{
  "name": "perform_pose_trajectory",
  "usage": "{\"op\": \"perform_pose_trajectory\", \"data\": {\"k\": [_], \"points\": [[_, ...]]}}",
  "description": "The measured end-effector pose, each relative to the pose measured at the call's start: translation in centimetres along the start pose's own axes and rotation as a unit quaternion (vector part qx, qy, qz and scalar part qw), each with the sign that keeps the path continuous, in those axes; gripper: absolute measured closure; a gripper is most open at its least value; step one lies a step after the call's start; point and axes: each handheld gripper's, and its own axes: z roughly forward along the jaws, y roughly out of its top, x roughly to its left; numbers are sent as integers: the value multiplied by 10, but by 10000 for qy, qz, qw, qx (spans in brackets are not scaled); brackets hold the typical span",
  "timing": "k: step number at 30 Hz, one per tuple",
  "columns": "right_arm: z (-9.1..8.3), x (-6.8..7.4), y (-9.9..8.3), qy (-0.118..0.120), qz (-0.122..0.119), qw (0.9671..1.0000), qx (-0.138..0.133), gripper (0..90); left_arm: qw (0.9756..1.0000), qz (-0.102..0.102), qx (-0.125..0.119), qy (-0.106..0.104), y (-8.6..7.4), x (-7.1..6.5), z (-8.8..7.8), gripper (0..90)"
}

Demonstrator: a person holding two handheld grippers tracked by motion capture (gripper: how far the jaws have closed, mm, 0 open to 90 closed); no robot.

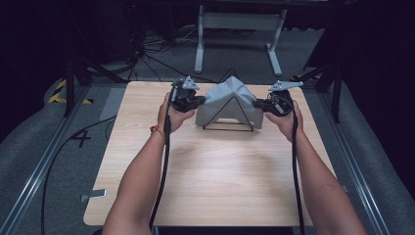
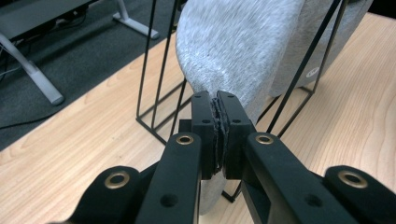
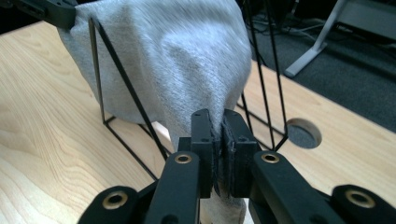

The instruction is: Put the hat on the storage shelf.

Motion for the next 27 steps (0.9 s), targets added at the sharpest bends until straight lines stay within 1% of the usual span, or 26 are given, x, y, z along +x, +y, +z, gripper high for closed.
{"op": "perform_pose_trajectory", "data": {"k": [3, 4, 6, 10, 11, 14, 15, 16, 18, 19, 22, 23, 26, 27], "points": [[3, 0, -4, 3, 5, 10000, 47, 844, 10000, -28, 42, -4, -3, -2, 3, 869], [5, 0, -5, 5, 18, 10000, 59, 844, 10000, 13, 61, 26, -5, -2, 5, 868], [8, 1, -9, 12, 54, 9999, 114, 844, 9999, 35, 126, 12, -8, -3, 8, 868], [12, 1, -13, 22, 92, 9998, 174, 844, 9999, -25, 112, -2, -13, -6, 13, 868], [12, 1, -13, 15, 67, 9998, 185, 844, 9999, -18, 125, 11, -15, -6, 14, 867], [14, 1, -16, 5, 77, 9997, 218, 840, 10000, -34, 75, 47, -18, -4, 14, 858], [14, 1, -16, 2, 76, 9997, 213, 836, 9999, -116, 55, 43, -19, -5, 13, 854], [14, 1, -16, -4, 78, 9997, 211, 831, 9999, -92, 50, 58, -19, -4, 12, 847], [13, 1, -16, -36, 108, 9998, 181, 810, 9999, -131, -22, 79, -20, -3, 10, 828], [12, 1, -16, -39, 113, 9998, 176, 804, 9998, -126, -18, 132, -21, -3, 7, 814], [6, 1, -14, -95, 104, 9999, 97, 776, 9999, -50, -45, 158, -23, -2, 0, 791], [4, 1, -13, -102, 88, 9999, 81, 767, 9998, -63, -68, 196, -23, -2, -3, 780], [-3, 2, -12, -113, 92, 9999, -2, 739, 9997, 5, -106, 221, -27, -2, -12, 756], [-5, 3, -11, -98, 108, 9999, -18, 734, 9997, 17, -73, 213, -28, -2, -15, 750]]}}
